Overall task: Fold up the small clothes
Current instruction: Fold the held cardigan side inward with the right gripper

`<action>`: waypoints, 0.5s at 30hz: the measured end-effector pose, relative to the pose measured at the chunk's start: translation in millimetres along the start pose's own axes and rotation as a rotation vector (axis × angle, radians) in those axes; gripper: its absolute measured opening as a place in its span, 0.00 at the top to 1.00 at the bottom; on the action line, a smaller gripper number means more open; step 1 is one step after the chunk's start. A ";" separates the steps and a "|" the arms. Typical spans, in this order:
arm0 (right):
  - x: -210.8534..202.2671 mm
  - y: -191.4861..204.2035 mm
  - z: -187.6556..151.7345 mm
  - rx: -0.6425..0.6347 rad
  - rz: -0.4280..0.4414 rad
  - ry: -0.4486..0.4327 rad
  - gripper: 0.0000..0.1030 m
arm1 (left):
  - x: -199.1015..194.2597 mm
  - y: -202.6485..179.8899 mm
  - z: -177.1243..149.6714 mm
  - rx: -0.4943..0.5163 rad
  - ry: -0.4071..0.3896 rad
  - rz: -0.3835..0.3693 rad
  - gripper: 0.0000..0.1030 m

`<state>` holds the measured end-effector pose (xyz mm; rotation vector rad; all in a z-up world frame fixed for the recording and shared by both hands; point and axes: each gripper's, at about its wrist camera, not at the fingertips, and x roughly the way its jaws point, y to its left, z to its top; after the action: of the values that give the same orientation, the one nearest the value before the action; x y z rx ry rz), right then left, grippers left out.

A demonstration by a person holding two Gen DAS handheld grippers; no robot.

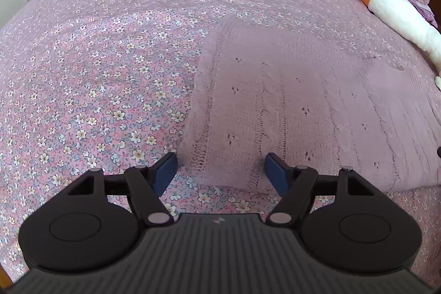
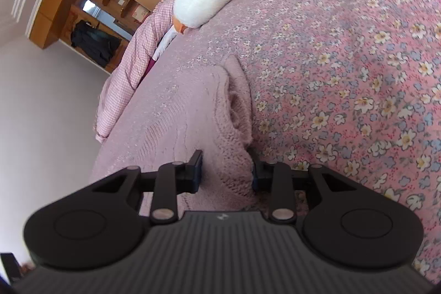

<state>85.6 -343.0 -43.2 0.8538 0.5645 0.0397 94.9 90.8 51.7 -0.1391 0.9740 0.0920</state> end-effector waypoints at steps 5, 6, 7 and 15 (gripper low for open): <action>0.7 -3.9 2.8 0.015 0.018 0.001 0.69 | -4.6 -3.7 -2.0 0.020 -0.010 0.017 0.26; -0.1 -4.5 2.8 0.019 0.022 0.000 0.69 | -6.2 -3.5 -2.3 0.020 -0.011 0.017 0.26; -0.3 -4.5 3.2 0.022 0.023 -0.001 0.69 | -7.9 -3.1 -2.7 0.018 -0.011 0.020 0.26; -9.4 15.8 4.1 -0.011 -0.002 -0.049 0.71 | -24.5 10.0 -3.2 -0.010 -0.040 0.025 0.26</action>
<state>82.5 -337.7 -25.3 0.8414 0.5189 0.0201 77.2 99.8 69.5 -0.1333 0.9352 0.1223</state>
